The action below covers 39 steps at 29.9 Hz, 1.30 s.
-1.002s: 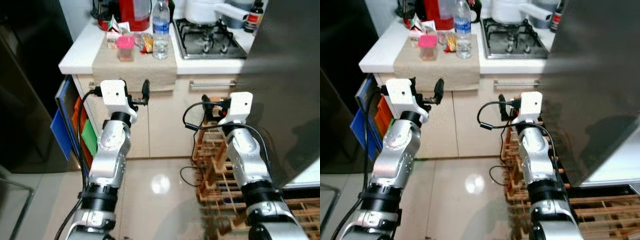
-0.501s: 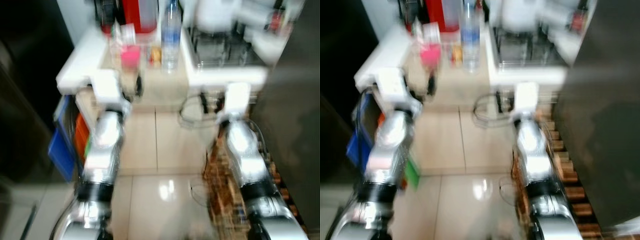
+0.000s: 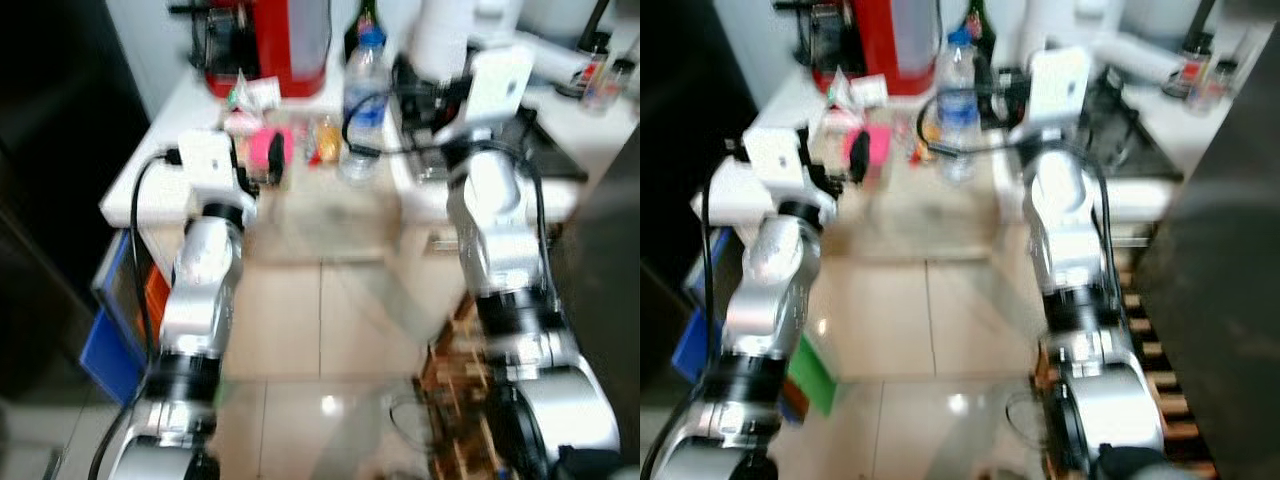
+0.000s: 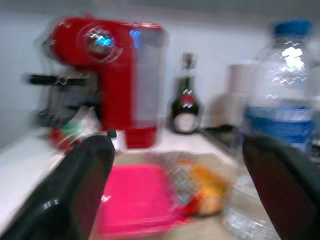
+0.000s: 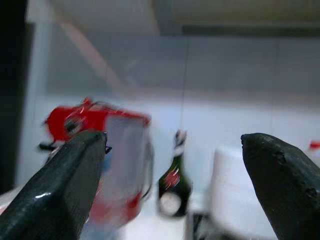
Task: Restocking fridge
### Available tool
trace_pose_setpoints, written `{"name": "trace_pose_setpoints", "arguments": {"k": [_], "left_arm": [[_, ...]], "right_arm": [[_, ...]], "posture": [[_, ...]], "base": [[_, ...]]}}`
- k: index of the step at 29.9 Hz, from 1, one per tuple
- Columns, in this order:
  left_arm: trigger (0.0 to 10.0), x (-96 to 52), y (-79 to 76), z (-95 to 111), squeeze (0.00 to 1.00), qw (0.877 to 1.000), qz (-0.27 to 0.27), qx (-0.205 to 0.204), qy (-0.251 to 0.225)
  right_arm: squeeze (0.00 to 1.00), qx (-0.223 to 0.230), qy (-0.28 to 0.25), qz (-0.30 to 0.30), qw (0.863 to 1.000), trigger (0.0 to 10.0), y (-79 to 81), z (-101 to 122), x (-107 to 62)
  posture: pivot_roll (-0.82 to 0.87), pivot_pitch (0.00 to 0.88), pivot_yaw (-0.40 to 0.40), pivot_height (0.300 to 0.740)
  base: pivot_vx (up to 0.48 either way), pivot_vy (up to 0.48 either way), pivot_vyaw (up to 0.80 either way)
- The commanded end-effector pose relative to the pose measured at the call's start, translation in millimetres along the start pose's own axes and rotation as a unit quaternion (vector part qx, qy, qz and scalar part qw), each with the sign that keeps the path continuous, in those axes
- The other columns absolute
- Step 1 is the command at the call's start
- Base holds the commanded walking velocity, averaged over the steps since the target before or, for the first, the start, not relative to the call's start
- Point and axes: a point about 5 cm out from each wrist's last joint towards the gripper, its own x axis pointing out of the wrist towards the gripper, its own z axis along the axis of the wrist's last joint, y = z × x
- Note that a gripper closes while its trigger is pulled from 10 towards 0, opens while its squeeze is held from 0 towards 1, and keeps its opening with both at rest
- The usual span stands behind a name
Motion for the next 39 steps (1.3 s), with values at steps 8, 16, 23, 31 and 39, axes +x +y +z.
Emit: {"name": "trace_pose_setpoints", "arguments": {"k": [8,16,23,31,39], "left_arm": [[10.0,0.9,3.0,12.6,0.00,0.999,0.008,0.019,-0.033],[10.0,-1.8,2.6,13.4,0.00,0.999,-0.003,0.012,-0.037],[10.0,-1.8,2.6,14.2,0.00,0.999,-0.010,0.019,-0.039],[10.0,-1.9,2.3,13.7,0.00,0.999,-0.010,0.018,-0.039],[10.0,-0.9,0.0,11.9,0.00,0.999,-0.013,0.017,-0.036]], "right_arm": [[0.00,0.030,-0.064,0.025,0.997,10.0,9.8,45.7,37.3],[0.00,0.081,-0.003,0.019,0.997,10.0,12.5,36.3,44.2],[0.00,0.076,0.057,-0.001,0.995,10.0,6.3,24.4,44.0],[0.00,0.073,0.109,-0.011,0.991,10.0,2.8,18.0,39.2],[0.00,0.081,0.172,-0.006,0.982,10.0,5.9,-4.5,31.5]], "posture": [[0.01,0.000,0.013,0.740],[0.02,0.000,0.009,0.740],[0.02,0.000,0.003,0.740],[0.01,0.000,-0.008,0.740],[0.01,0.000,-0.014,0.740]], "base": [[0.180,0.000,0.00],[0.000,0.000,0.00],[0.000,0.000,0.00],[0.000,0.000,0.00],[0.000,0.000,0.00]]}}
